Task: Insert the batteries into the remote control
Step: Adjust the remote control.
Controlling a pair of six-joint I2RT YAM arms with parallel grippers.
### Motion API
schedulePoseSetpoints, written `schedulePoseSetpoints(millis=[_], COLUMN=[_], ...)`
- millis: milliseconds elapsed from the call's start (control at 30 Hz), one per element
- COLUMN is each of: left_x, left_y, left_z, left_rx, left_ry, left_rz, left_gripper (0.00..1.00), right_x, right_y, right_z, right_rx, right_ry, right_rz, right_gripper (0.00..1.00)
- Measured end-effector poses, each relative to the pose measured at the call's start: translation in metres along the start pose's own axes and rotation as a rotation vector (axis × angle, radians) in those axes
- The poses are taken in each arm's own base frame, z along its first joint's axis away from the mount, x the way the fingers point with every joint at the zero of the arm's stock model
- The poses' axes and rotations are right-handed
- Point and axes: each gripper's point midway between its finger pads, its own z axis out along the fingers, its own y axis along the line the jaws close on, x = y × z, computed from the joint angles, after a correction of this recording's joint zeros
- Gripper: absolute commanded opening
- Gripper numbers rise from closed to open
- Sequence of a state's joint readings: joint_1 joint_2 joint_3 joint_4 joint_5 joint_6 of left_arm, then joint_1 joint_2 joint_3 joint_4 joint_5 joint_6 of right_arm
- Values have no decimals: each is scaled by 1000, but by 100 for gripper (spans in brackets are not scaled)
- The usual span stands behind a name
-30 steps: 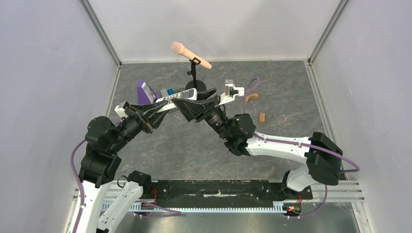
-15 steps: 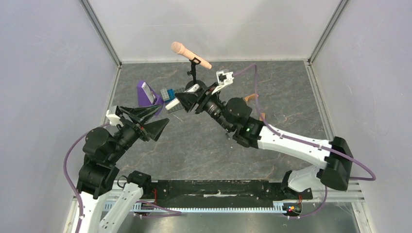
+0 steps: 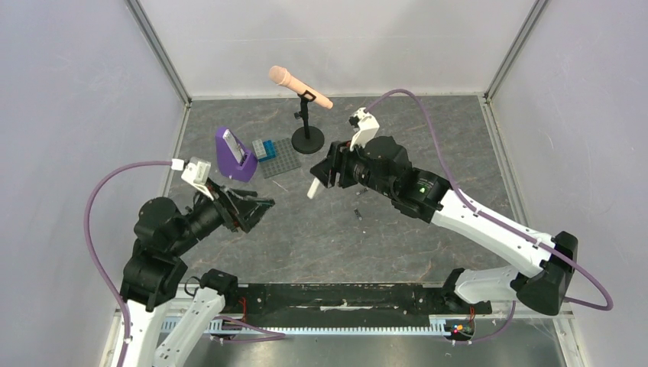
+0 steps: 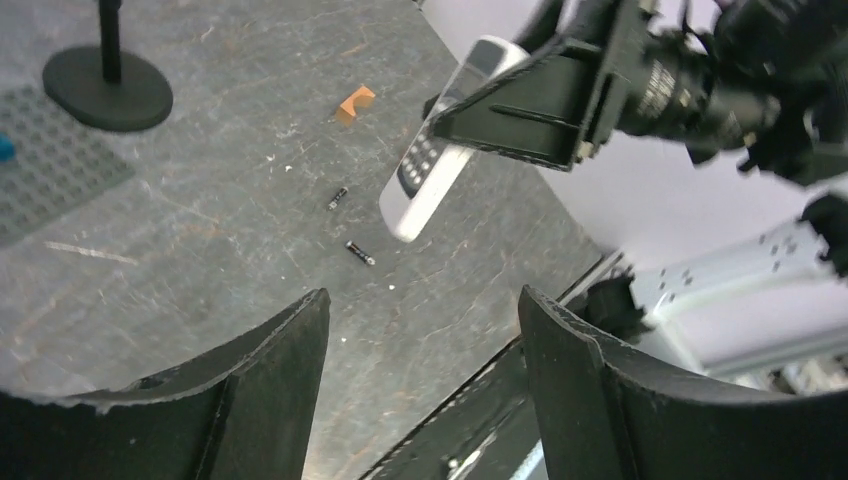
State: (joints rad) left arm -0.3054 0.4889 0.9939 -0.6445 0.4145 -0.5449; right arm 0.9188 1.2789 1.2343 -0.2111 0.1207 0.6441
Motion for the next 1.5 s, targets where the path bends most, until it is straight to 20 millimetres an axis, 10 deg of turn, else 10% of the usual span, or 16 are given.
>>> schedulePoseSetpoints(millis=[433,1033,1500], left_x=[41,90,96], left_y=[22,30,41], left_z=[33,70,86], left_rx=[94,137,79], left_ry=[171,288,285], left_rz=[167,182,245], left_gripper=[68,66,4], right_x=[60,61,68], right_y=[15,23,15], right_z=[17,37,43], right_rx=[-99,-98,-48], right_ry=[250,240,259], right_rz=[91,237,322], right_gripper=[55,54,66])
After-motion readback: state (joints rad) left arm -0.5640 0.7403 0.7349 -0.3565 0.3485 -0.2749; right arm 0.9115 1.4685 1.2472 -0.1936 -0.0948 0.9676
